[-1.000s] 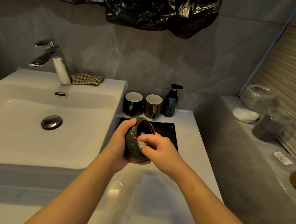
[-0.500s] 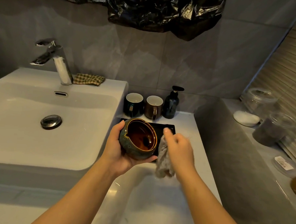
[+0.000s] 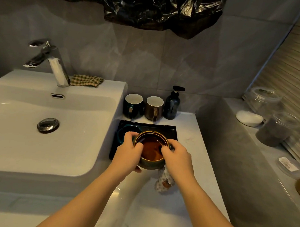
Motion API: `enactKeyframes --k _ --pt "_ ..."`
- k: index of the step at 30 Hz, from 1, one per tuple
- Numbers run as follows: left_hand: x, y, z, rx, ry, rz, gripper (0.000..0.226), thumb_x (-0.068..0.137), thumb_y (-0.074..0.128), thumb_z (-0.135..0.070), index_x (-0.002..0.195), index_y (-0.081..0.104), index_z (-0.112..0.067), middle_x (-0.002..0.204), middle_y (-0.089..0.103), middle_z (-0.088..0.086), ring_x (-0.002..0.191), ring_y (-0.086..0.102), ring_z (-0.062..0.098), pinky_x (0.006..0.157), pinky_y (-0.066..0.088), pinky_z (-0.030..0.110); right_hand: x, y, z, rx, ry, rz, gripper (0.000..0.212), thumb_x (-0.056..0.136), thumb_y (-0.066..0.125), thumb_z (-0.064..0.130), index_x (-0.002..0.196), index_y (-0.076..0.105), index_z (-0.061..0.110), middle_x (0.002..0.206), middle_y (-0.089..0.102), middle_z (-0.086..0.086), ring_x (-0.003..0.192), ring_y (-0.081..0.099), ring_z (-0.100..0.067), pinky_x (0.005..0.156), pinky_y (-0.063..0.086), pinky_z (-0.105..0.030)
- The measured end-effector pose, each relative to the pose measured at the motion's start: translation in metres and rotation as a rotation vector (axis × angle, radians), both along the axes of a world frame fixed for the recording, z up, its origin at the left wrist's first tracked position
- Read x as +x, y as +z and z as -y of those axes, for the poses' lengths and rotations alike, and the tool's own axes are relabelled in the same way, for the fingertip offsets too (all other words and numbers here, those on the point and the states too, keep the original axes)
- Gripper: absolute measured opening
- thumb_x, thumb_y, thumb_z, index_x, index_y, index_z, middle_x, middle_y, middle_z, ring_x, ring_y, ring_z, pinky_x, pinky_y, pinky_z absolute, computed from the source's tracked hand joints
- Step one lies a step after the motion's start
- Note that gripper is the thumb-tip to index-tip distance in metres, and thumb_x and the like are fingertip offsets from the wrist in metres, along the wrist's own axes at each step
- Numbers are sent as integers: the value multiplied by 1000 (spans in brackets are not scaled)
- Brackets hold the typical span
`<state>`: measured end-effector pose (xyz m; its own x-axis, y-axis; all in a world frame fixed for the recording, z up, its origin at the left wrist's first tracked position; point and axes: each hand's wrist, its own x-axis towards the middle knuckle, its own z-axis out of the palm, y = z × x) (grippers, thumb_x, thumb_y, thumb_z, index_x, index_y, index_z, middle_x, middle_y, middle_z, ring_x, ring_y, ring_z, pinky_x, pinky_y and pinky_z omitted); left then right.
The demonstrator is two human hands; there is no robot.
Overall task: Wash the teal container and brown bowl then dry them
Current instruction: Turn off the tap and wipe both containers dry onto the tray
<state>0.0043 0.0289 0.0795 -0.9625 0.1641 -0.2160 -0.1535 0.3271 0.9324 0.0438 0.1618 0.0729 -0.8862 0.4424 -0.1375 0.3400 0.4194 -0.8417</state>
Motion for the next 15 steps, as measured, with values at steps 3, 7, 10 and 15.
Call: enactKeyframes --k 3,7,10,15 --pt "-7 -3 -6 -50 112 -21 20 95 39 -21 115 37 -22 93 53 -2 78 59 17 49 54 30 5 0 -2 163 0 -1 36 92 47 46 125 49 32 100 58 9 94 54 -12 80 51 -33" --pt "-15 -10 -18 -1 137 26 24 94 41 -20 117 36 -17 105 53 4 86 57 21 44 50 27 -2 -9 -3 -94 34 84 22 89 51 42 109 55 32 103 62 5 99 57 -15 86 49 -34" --pt "-22 -17 -26 35 64 102 24 95 43 -24 117 37 -19 108 52 5 84 56 16 48 54 29 -13 -16 -12 -167 -27 110 18 89 47 28 102 59 25 99 63 -2 92 57 -17 86 50 -37" --pt "-44 -30 -36 -412 -164 -193 40 90 51 -41 126 42 -25 121 51 -1 102 56 18 84 51 35 -33 -27 -36 -71 -86 161 25 93 42 29 112 55 21 105 61 -3 97 57 -21 90 50 -41"
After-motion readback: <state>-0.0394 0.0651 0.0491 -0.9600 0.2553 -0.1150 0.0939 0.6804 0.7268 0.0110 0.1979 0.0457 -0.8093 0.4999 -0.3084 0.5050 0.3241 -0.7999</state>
